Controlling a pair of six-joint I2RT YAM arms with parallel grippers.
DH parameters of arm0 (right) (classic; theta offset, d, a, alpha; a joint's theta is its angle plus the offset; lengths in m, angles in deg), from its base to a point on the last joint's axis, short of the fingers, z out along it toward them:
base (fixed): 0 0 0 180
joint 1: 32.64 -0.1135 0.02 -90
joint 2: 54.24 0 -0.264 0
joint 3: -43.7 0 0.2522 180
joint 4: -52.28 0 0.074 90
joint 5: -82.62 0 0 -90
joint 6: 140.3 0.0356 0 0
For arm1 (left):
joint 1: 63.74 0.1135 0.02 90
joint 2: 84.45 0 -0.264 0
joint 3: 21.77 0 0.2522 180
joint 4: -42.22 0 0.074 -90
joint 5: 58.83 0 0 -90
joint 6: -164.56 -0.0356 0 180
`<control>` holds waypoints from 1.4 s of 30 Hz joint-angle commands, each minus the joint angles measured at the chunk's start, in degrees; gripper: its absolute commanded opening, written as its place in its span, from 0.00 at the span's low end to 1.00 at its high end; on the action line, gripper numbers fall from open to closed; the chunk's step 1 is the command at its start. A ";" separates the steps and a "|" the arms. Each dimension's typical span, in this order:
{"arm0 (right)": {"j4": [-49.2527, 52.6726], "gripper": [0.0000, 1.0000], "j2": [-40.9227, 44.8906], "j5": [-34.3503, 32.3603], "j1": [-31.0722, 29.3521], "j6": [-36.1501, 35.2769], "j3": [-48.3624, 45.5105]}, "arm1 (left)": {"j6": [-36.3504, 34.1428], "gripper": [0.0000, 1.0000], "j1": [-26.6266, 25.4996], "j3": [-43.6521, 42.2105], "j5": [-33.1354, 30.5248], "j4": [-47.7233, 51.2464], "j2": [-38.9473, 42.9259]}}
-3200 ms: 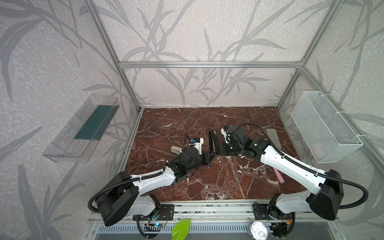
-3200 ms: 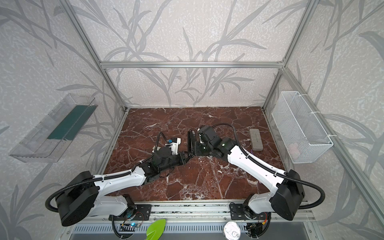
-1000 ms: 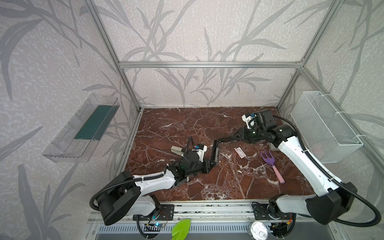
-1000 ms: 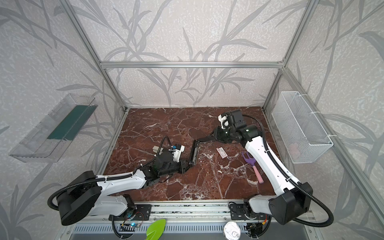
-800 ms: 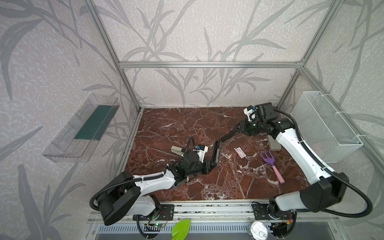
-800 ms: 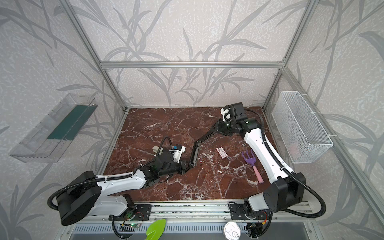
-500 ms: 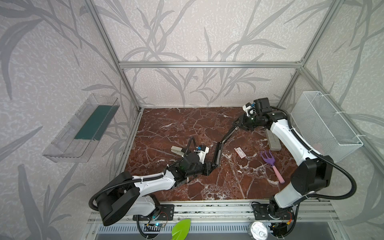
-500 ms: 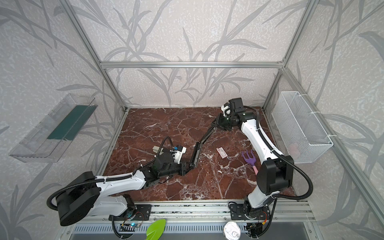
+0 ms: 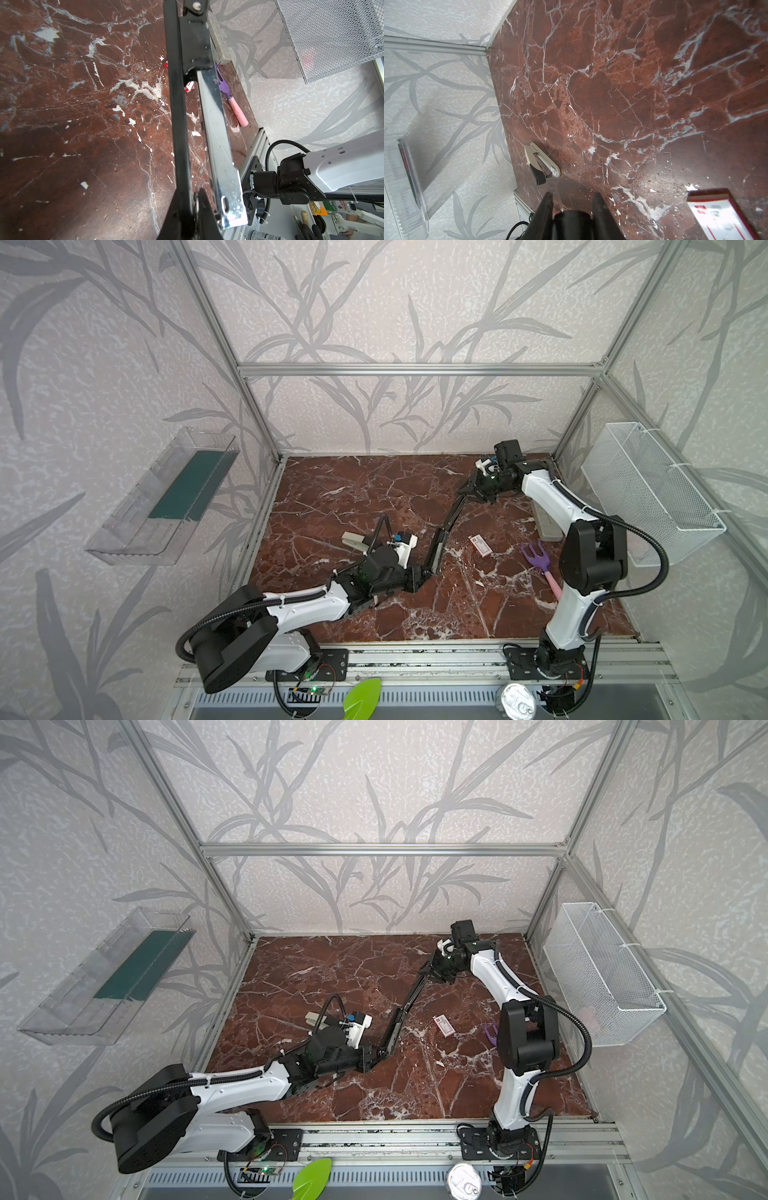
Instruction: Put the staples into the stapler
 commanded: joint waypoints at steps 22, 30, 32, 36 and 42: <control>-4.97 0.45 -3.19 -6.65 2.23 2.01 4.37 | -2.01 0.00 -0.98 -1.14 6.97 -7.85 -6.08; -7.06 0.46 1.50 -7.49 2.51 1.57 -0.08 | -0.07 0.00 -0.05 -2.71 4.30 -12.61 -7.16; -7.88 0.46 2.98 -7.20 2.51 1.57 -1.71 | 1.14 0.00 0.62 -3.25 3.01 -13.82 -7.95; -8.30 0.45 6.61 -7.00 2.38 0.10 -5.81 | 3.97 0.00 2.56 -4.28 1.75 -16.39 -10.19; -8.77 0.43 15.78 -8.42 1.14 -4.06 -16.47 | 7.53 0.00 4.94 -5.29 -0.48 -19.21 -13.25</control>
